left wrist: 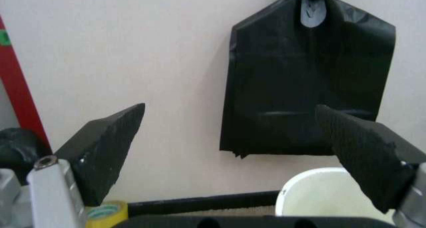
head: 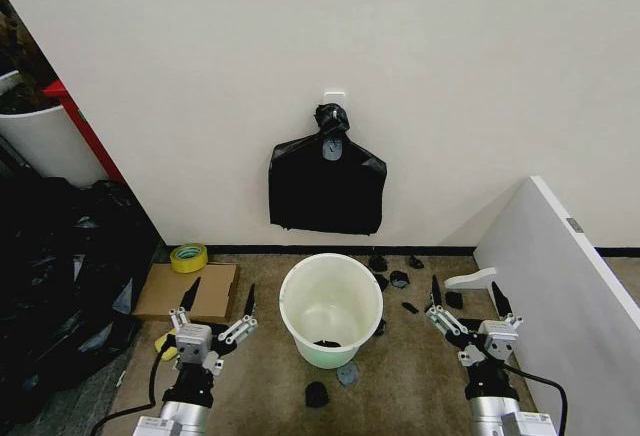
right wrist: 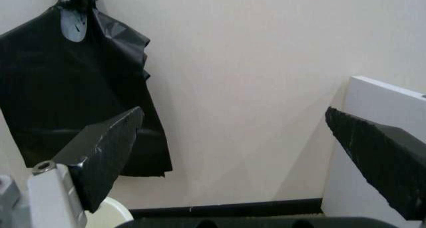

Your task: Place the garbage bag over the trash bin.

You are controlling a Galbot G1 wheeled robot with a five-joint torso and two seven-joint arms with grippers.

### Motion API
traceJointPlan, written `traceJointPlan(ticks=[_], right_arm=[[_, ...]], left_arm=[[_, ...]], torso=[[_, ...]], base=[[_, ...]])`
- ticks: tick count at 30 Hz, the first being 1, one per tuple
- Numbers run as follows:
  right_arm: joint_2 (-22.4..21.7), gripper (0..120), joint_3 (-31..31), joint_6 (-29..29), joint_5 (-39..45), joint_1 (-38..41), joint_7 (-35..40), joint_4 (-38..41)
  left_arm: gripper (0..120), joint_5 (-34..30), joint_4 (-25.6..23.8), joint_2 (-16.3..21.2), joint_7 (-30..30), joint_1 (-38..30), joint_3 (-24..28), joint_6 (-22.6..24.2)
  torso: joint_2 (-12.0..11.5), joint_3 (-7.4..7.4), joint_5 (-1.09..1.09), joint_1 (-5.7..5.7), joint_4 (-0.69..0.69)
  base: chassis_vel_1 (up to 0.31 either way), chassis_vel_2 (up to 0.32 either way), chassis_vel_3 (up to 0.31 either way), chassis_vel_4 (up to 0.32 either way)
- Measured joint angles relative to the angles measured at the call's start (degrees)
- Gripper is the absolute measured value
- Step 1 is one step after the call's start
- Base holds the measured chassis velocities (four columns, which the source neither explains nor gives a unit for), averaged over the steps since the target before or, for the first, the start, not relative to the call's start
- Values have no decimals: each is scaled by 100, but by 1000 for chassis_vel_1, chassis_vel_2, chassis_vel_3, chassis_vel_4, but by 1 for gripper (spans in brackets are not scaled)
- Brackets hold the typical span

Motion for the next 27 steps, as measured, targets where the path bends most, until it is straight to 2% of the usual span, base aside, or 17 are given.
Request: traceJointPlan(ticks=[27], right_arm=[[-5,100,-167,129,41,-30,-166,107]], left_arm=[[100,33,99,-76,-260,-178,96,136]], torso=[[0,0,-1,0,0]], base=[[0,0,0,0]])
